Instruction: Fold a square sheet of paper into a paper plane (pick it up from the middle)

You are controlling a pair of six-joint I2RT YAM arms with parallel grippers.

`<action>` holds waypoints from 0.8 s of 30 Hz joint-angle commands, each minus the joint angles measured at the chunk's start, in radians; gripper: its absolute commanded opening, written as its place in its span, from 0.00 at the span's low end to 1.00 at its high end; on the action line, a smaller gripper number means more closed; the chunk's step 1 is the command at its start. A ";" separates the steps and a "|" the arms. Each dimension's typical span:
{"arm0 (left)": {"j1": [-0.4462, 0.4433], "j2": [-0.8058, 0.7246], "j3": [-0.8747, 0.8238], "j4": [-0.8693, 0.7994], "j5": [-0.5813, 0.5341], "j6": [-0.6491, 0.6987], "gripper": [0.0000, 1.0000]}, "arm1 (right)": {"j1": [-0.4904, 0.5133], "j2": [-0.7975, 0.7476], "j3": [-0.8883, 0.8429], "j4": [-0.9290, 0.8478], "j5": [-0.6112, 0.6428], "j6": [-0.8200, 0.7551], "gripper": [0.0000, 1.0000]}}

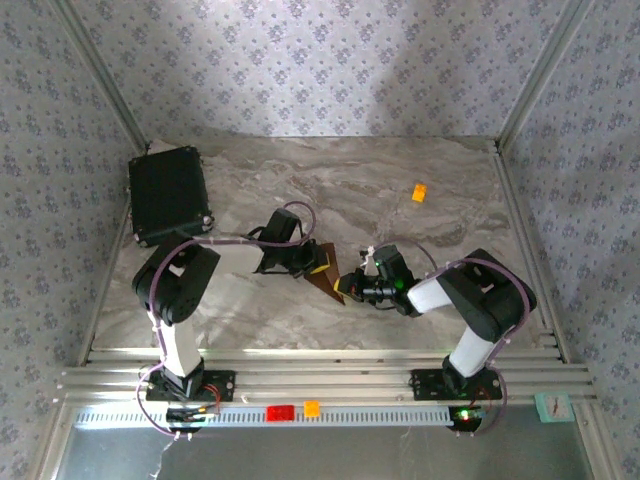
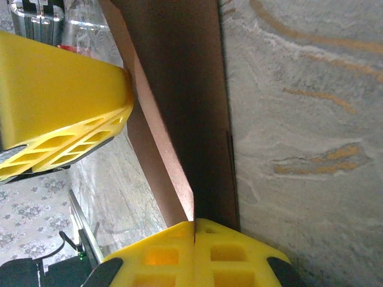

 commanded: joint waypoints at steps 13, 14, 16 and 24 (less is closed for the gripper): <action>-0.004 0.045 0.045 0.000 -0.008 0.017 0.11 | 0.006 0.041 -0.015 -0.121 -0.044 0.020 0.00; -0.005 0.047 0.047 0.000 -0.007 0.017 0.11 | 0.007 0.040 -0.014 -0.122 -0.044 0.019 0.00; -0.004 0.049 0.050 -0.002 -0.005 0.019 0.11 | 0.006 0.041 -0.013 -0.124 -0.046 0.019 0.00; -0.004 0.062 0.055 -0.025 -0.012 0.030 0.11 | 0.006 0.039 -0.006 -0.150 -0.049 0.006 0.00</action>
